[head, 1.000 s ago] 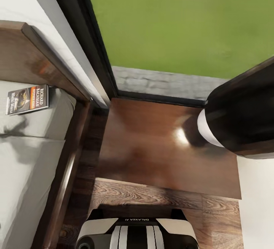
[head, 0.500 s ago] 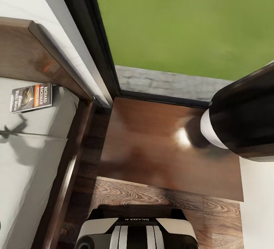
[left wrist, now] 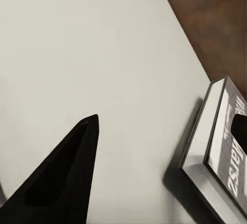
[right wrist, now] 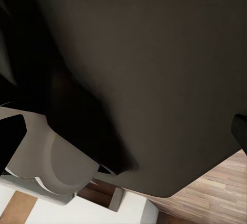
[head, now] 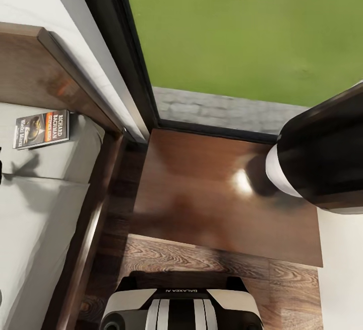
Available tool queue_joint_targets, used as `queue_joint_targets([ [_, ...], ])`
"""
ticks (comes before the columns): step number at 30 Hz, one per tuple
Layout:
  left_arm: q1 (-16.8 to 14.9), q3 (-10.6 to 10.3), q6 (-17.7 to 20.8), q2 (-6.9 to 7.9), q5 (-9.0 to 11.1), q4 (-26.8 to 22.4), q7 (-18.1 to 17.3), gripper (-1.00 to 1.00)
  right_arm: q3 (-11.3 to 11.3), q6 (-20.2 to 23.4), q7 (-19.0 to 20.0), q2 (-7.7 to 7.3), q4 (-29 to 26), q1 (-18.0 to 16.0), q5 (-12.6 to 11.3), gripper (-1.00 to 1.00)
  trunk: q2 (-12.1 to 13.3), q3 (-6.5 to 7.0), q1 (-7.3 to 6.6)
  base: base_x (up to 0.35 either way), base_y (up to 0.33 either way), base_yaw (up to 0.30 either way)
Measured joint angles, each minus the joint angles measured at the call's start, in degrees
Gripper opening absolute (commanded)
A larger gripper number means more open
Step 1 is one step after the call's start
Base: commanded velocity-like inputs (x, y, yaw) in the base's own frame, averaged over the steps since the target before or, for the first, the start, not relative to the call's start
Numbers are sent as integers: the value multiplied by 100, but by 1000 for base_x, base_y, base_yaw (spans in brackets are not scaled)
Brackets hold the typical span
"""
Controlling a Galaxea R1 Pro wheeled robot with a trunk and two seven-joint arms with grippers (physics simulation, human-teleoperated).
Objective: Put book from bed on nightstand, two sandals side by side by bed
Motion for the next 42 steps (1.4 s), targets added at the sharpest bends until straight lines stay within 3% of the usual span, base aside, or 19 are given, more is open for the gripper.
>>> queue_joint_targets([
  [7, -1, -209, 12, -228, 23, -322, 6, 100, 0, 0, -1, 1, 0, 0, 0, 100, 0, 0, 2, -47, 0, 0],
  [16, -1, -236, -31, -258, 32, -424, 357, 100, -1, 5, -1, 0, 0, 0, 0, 100, 0, 0, 1, -100, 0, 0],
  [25, -1, -236, -37, -259, 39, -431, 395, 100, 0, 6, -1, 0, 0, 0, 0, 100, 0, 0, 0, -14, 0, 0],
  [39, -4, -237, -43, -257, 30, 31, 399, 100, 4, 3, -1, 0, 0, 0, 0, 100, 560, 251, -307, 0, 0, 0],
  [42, -2, -237, -44, -257, 28, 31, 395, 100, 0, 3, -1, 1, 0, 0, 0, 100, 562, 252, -307, 0, 0, 0],
])
